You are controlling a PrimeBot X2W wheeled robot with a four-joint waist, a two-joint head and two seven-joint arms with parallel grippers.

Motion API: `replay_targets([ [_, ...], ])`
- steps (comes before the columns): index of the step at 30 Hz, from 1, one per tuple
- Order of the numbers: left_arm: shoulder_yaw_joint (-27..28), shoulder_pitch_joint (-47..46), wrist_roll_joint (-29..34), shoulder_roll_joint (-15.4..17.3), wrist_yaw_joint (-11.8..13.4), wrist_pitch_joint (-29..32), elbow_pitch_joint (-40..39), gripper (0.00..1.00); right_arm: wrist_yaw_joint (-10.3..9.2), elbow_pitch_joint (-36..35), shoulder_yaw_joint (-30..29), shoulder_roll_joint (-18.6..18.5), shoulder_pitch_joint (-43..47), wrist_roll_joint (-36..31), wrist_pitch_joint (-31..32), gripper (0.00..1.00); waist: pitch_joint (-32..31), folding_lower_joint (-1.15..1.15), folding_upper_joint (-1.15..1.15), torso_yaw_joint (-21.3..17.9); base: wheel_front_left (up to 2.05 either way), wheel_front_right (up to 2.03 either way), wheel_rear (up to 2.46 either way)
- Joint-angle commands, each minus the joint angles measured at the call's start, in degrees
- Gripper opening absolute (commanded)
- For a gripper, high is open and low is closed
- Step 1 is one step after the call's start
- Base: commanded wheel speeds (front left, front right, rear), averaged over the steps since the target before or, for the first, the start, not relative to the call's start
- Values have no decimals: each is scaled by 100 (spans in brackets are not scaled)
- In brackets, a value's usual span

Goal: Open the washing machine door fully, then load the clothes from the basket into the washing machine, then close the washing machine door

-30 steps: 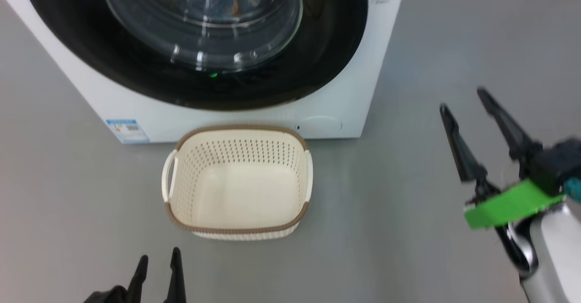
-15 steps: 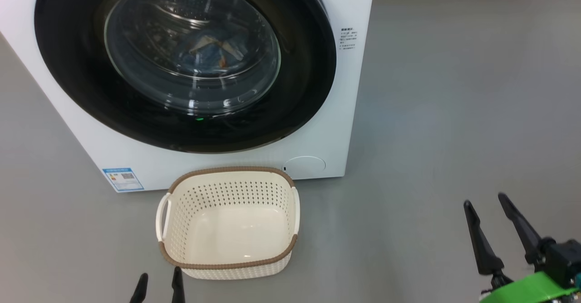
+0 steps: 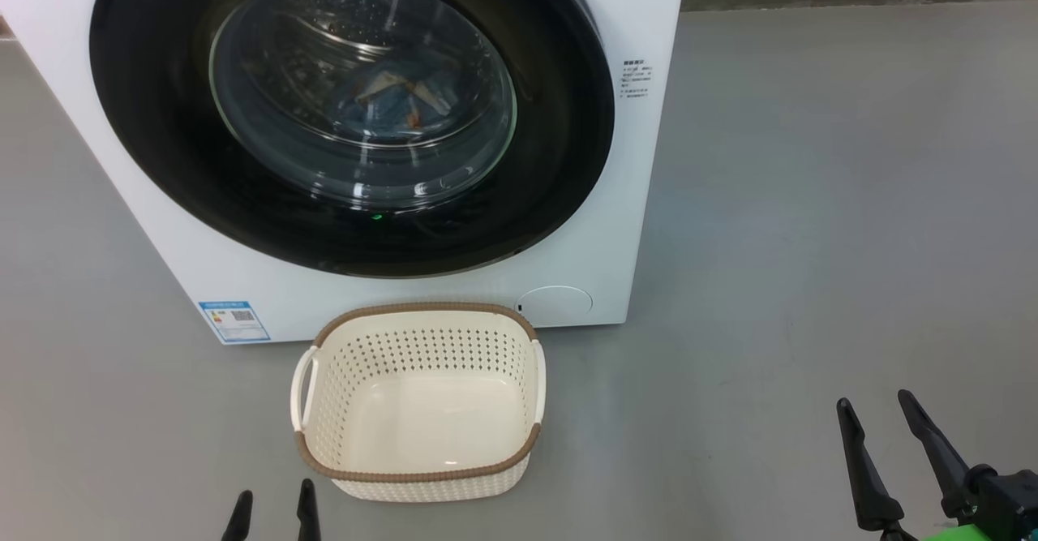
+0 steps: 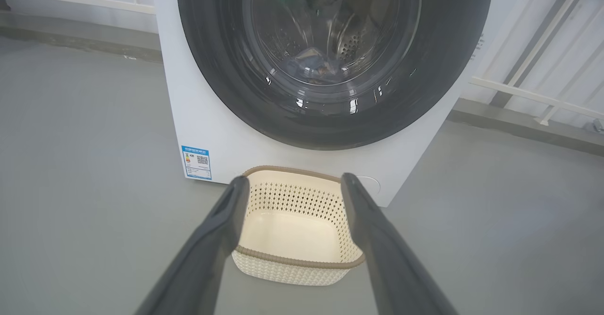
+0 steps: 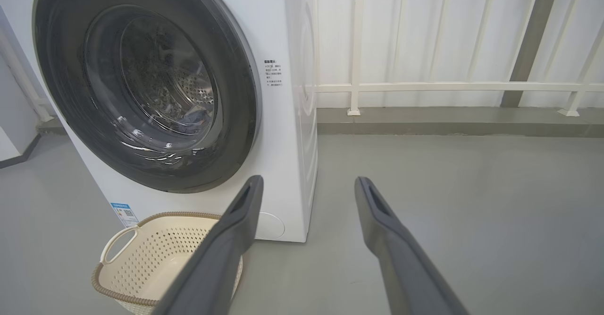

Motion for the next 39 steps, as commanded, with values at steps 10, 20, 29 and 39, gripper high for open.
replay_targets([
  [10, 259, -78, 114, 45, 29, -38, -144, 100, -34, -13, 83, -51, -108, -70, 12, 100, 13, 0, 0, 144, 0, 0, 0],
  [20, 301, -83, 155, 45, 17, -38, -132, 100, -34, 29, 135, -41, -152, -63, 12, 100, -2, 0, 0, 192, 0, 0, 0],
  [29, 345, -67, 188, 45, 71, -38, -177, 100, -34, 48, 177, -50, -179, -41, 12, 100, -21, 0, 0, 236, 0, 0, 0],
  [39, 228, 5, 119, -3, 99, 0, -20, 0, 1, 200, 28, 41, -5, 4, 40, 0, -53, 0, 0, 319, 0, 0, 0],
])
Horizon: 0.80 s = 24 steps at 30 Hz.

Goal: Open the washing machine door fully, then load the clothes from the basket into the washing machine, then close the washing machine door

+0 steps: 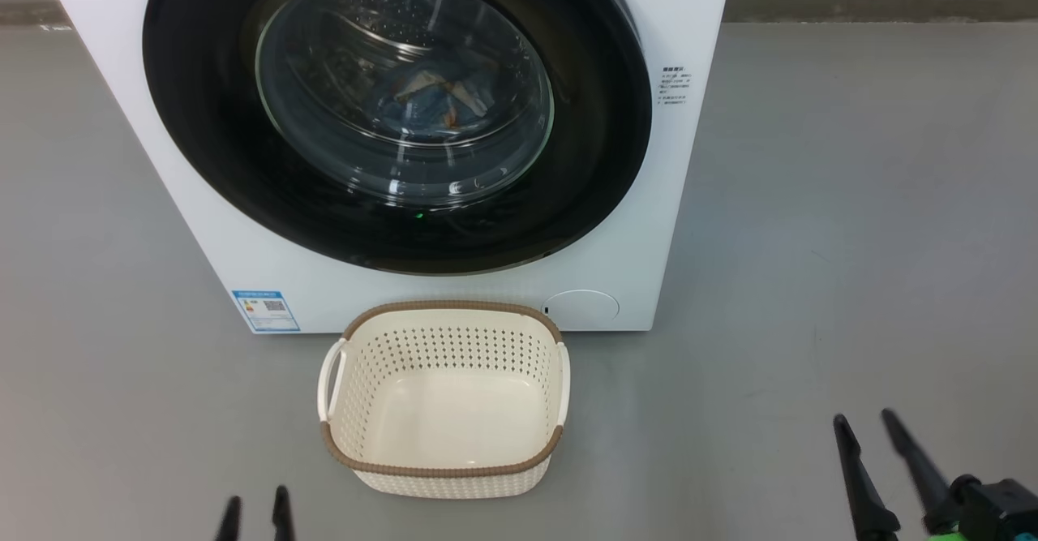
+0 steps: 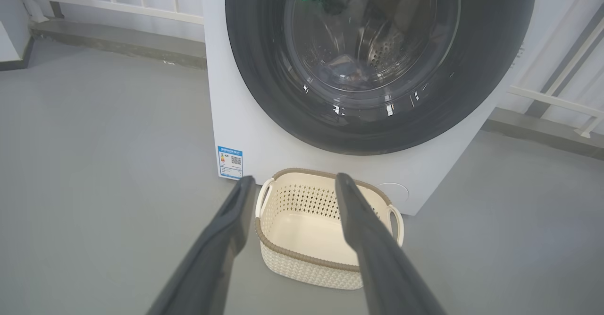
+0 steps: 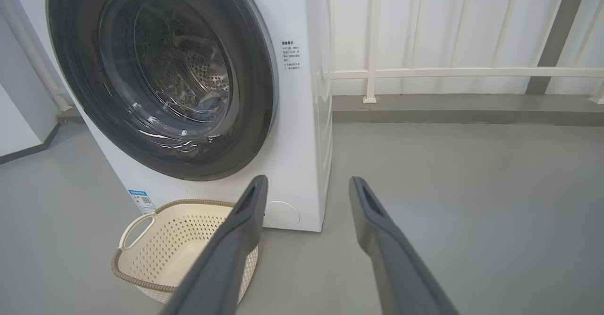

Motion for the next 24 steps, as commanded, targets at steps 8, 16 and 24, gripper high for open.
replay_targets([
  [8, 35, -76, -433, 0, -48, 110, 100, 0, -1, 109, -14, 51, -60, 463, 123, 0, -8, 13, 0, -20, 0, 0, 0],
  [16, 93, -185, -918, 15, -101, 236, 159, 0, -3, 165, -29, 82, -144, 972, 258, 0, 11, 0, 0, -43, 0, 0, 0],
  [24, 154, -287, -1397, 27, -153, 362, 205, 0, -5, 217, -44, 114, -224, 1479, 394, 0, 18, 0, 0, -66, 0, 0, 0],
])
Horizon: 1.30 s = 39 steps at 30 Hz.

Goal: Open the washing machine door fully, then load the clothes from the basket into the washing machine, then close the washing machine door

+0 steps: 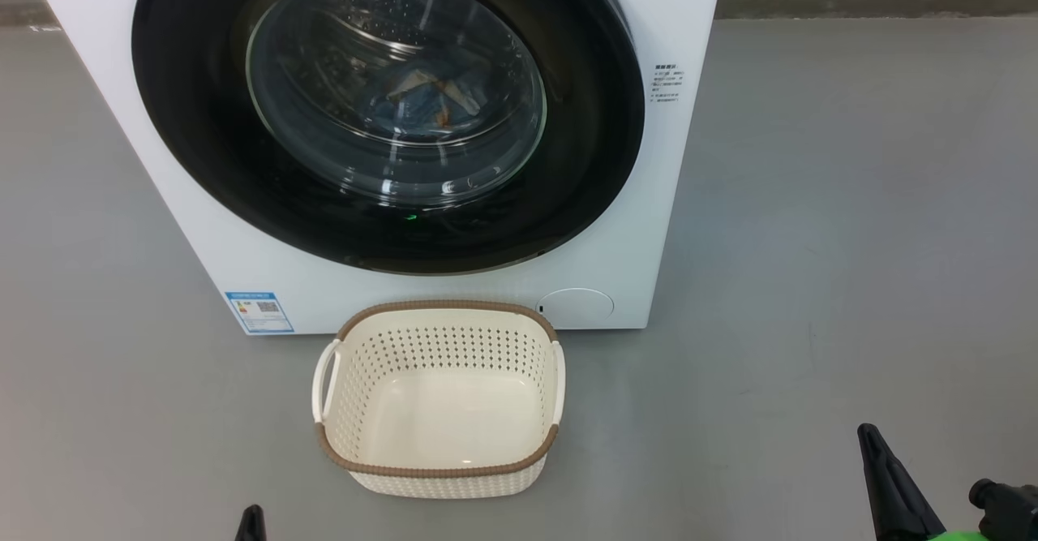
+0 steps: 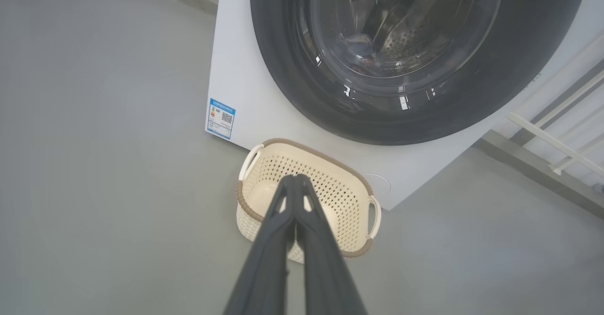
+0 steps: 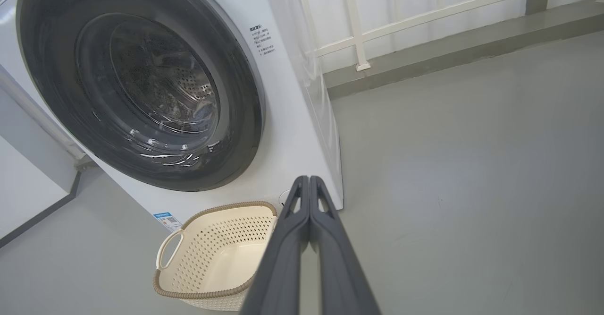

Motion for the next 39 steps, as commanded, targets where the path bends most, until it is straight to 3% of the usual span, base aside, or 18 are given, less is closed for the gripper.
replay_targets([
  [1, 88, -260, -164, 71, -48, 22, -98, 0, -7, -112, -22, -28, -230, 203, 47, 0, 1, -1, 0, -3, 0, 0, 0],
  [39, 391, -721, -2361, 106, -291, 626, 108, 0, -17, 120, -94, 117, -594, 2548, 675, 0, 31, -1, 0, -109, 0, 0, 0],
])
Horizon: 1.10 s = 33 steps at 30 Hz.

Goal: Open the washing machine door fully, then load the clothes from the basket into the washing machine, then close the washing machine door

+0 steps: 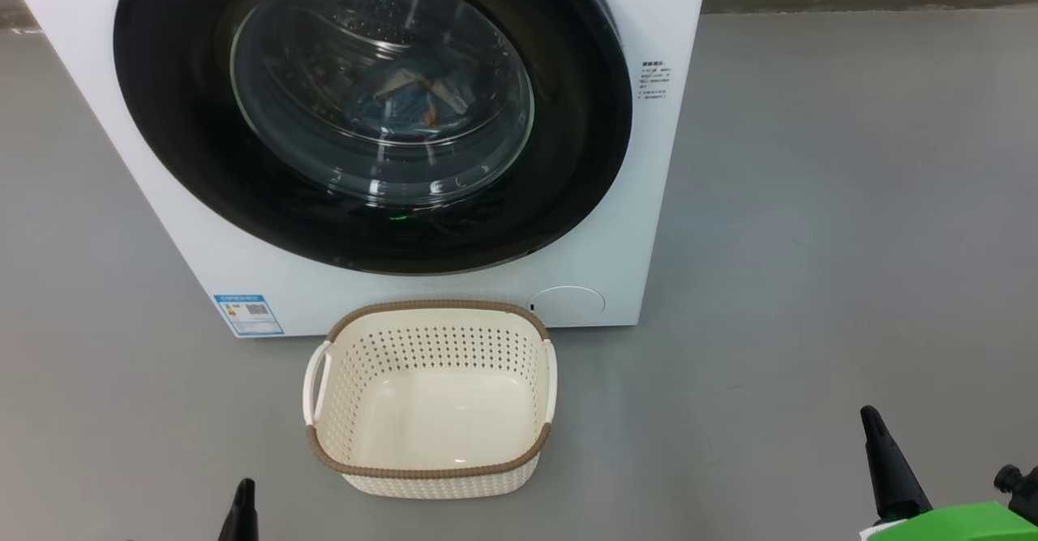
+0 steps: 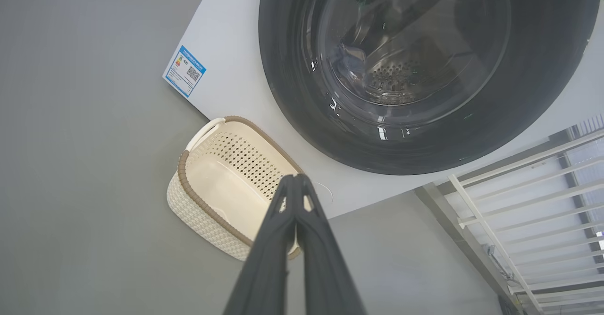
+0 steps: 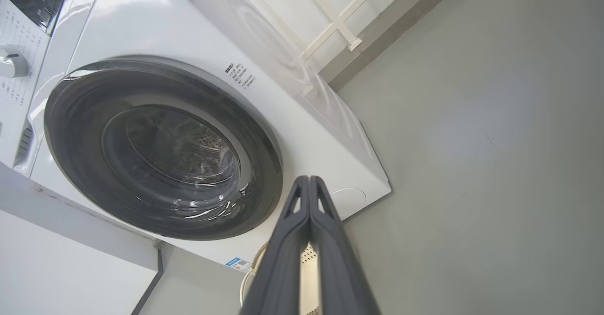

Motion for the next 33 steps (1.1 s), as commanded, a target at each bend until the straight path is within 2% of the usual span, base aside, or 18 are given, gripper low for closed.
replay_targets([
  [1, 146, -276, -176, 84, -46, 31, -93, 0, -16, -117, 33, -34, -278, 185, 36, 0, 1, 0, 0, -4, 0, 0, 0],
  [33, 431, -678, -2061, 99, -257, 572, 87, 0, -25, 84, -29, 92, -592, 2216, 580, 0, 27, 0, 0, -95, 0, 0, 0],
])
